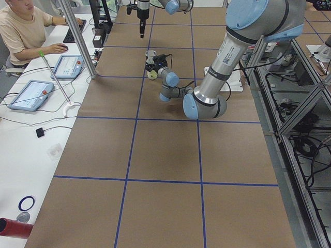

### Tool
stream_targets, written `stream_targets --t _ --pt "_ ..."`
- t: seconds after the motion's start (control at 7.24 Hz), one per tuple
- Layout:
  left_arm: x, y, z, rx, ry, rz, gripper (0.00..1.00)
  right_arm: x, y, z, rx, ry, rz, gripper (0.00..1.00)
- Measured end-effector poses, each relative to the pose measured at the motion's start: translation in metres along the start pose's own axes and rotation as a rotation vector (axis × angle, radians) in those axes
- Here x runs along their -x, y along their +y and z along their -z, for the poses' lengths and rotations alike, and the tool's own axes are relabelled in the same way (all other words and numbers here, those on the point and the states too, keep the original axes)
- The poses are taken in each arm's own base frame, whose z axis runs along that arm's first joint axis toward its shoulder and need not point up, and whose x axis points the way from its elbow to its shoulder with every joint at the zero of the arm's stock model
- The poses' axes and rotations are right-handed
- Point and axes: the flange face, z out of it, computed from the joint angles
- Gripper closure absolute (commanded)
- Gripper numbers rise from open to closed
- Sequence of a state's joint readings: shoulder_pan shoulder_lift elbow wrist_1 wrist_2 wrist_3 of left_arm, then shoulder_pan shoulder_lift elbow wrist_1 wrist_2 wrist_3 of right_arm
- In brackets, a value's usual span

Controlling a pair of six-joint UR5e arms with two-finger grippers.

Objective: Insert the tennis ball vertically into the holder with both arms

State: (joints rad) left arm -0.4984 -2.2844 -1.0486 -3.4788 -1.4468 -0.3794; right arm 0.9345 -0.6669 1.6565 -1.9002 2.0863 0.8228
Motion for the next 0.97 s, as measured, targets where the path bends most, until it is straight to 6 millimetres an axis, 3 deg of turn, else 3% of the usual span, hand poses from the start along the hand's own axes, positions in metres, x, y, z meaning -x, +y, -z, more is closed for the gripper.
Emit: stream_targets --t 0.14,0.41,0.69,0.97 --pt "0.015 -0.002 0.017 -0.003 -0.013 -0.009 0.01 -0.053 -0.017 -0.001 0.014 0.011 0.039 0.0" --pt "0.037 0.002 0.065 0.005 -0.031 -0.023 0.01 -0.181 -0.035 -0.006 0.042 0.044 0.14 0.0" --pt "0.053 0.005 0.103 0.021 -0.048 -0.033 0.01 -0.293 -0.031 -0.011 0.075 0.081 0.21 0.0" --pt "0.108 -0.003 0.171 0.068 -0.108 -0.078 0.01 -0.395 -0.011 -0.016 0.116 0.08 0.184 0.0"
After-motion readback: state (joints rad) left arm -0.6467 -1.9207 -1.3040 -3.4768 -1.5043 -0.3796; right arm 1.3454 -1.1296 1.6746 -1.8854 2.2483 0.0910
